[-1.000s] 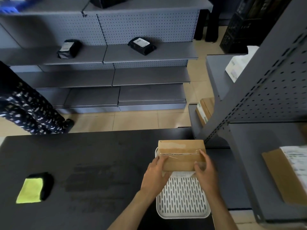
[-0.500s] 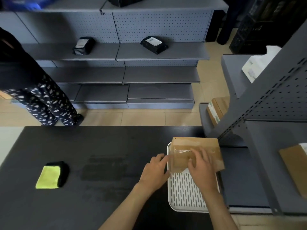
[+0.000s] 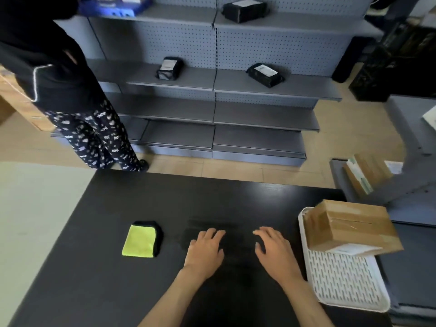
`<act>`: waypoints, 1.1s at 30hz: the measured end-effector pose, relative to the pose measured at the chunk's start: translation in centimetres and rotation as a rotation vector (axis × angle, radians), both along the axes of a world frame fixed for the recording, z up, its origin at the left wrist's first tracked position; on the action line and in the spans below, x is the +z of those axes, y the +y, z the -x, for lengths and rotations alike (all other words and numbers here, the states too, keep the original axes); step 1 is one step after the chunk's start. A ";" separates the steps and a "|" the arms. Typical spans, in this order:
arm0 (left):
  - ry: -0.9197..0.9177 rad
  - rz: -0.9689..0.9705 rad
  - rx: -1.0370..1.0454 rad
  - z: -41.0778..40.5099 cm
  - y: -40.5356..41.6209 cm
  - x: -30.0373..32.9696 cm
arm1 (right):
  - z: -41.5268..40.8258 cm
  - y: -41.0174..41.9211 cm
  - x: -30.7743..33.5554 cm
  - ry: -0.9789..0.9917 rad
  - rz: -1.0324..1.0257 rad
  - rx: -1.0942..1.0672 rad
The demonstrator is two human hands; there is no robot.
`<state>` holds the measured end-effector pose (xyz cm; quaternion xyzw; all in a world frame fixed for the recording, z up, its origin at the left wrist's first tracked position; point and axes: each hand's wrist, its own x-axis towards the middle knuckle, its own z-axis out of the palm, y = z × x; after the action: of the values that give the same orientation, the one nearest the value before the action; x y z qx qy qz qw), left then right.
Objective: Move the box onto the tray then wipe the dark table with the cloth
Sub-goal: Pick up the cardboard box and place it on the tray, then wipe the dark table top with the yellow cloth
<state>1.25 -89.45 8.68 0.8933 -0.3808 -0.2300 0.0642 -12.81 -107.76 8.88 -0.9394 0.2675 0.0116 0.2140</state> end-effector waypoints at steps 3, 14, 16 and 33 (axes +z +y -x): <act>0.018 -0.013 0.056 -2.9 6.3 -1.1 | -3.0 5.5 -0.8 0.055 -0.007 0.053; 0.131 -0.115 0.372 -8.9 24.0 -7.7 | -13.9 21.0 -6.0 0.185 -0.194 0.330; 0.135 -0.118 0.430 -9.4 25.7 -9.4 | -16.4 23.0 -7.8 0.169 -0.218 0.361; -0.093 -0.028 0.458 -9.4 30.1 -16.4 | -23.6 25.3 -18.5 -0.048 0.035 0.222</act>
<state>10.63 -59.32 -7.70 0.9669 -0.1673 -0.1732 0.0848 10.79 -82.48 -9.61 -0.9668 0.1568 0.0081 0.2015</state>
